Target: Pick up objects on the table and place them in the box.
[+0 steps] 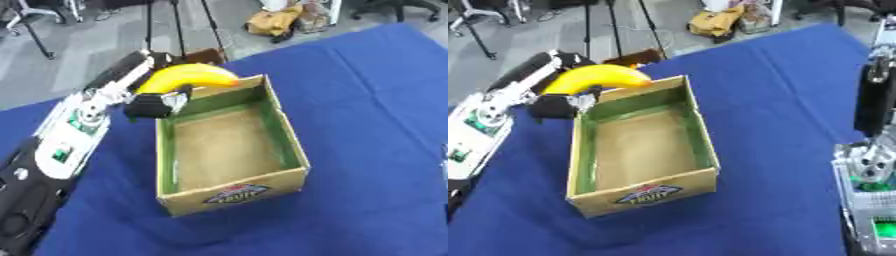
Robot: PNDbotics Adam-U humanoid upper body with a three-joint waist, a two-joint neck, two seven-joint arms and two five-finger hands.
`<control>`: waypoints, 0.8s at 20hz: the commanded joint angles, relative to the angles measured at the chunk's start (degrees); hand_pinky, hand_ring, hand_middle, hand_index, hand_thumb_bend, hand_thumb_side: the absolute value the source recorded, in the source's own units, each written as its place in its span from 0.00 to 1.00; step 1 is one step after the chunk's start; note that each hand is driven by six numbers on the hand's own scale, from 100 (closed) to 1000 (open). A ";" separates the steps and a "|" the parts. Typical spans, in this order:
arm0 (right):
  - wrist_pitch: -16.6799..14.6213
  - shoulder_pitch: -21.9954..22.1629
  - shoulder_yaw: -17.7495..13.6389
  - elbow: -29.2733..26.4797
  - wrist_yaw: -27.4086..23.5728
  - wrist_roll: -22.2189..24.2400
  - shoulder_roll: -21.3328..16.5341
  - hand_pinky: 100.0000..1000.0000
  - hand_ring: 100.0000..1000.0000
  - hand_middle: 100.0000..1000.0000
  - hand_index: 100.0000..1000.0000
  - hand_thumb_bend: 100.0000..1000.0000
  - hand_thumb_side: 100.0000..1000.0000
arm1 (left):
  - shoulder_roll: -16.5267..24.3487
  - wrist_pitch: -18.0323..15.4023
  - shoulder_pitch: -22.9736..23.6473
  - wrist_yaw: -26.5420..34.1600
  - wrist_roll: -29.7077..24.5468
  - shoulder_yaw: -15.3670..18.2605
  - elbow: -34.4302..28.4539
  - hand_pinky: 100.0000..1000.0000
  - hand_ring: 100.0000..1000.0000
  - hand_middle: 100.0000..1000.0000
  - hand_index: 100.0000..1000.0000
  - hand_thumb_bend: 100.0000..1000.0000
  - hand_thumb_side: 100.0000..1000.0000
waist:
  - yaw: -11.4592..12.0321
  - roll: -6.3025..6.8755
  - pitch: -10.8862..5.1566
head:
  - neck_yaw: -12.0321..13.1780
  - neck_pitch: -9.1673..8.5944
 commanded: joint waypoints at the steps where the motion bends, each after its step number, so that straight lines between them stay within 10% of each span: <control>1: -0.11 -1.05 0.11 -0.83 -0.35 -0.11 -0.36 0.79 0.84 0.60 0.92 0.00 1.00 | -0.78 0.08 -1.21 -4.18 2.13 0.37 1.08 0.00 0.12 0.31 0.48 0.00 0.29 | 0.04 -0.54 -0.97 | 0.47 -1.08; 16: 0.00 -1.58 0.17 -0.83 -0.57 -0.09 -0.42 0.79 0.84 0.60 0.92 0.00 1.00 | -5.95 0.94 -0.97 -6.67 9.75 0.45 5.19 0.00 0.09 0.28 0.46 0.00 0.30 | -0.49 -0.75 -0.07 | 1.31 -2.13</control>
